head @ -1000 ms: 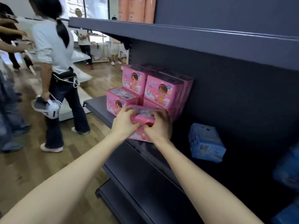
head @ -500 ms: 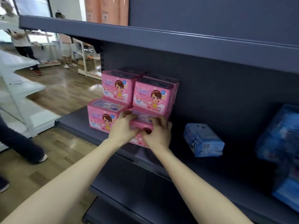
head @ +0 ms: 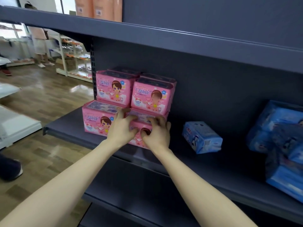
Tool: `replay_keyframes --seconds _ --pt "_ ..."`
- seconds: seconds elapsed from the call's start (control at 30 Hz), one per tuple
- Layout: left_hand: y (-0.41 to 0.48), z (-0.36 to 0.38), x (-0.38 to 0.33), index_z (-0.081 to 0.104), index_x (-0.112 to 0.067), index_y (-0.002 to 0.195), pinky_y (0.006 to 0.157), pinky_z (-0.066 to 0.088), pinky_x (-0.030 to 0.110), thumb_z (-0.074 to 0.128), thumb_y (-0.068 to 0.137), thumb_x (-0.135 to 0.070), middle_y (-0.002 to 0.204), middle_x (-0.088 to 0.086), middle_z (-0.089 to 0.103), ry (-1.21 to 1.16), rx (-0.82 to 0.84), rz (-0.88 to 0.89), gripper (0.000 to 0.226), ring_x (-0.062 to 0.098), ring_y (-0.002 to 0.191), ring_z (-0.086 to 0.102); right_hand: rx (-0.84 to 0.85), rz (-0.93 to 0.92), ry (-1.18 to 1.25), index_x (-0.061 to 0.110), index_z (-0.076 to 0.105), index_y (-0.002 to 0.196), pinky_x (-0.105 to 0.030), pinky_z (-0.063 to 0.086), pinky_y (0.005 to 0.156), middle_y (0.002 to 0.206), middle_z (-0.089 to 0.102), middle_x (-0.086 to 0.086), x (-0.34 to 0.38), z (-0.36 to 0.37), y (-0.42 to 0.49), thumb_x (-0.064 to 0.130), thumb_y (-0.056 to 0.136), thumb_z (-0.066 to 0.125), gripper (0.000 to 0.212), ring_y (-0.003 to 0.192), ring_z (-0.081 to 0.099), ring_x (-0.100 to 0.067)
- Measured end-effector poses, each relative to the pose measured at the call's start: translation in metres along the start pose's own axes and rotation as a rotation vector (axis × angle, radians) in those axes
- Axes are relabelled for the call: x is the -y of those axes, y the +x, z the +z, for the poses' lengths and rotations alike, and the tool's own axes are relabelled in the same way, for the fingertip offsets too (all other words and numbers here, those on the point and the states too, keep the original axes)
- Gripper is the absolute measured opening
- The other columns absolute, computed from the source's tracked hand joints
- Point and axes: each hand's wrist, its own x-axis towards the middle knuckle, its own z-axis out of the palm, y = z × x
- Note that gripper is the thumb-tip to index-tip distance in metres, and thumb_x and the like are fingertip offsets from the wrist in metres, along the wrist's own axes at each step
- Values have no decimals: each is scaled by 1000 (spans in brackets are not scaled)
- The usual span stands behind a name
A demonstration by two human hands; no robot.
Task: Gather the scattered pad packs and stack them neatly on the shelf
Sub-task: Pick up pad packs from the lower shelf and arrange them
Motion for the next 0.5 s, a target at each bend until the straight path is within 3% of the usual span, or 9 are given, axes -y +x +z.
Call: replay_keyframes --seconds 0.3,0.5 --pt "3 0 5 57 -12 123 103 32 44 66 80 -19 131 12 48 78 81 22 45 35 131 30 55 -7 -49 22 39 140 -35 42 94 144 30 -1 1 -1 4 32 90 55 53 126 29 -34" --pt "3 1 4 55 -12 123 100 34 45 66 80 -20 130 12 47 100 102 18 45 36 129 30 78 -16 -67 23 36 142 -38 46 90 144 28 0 0 -2 3 34 92 54 54 127 27 -34"
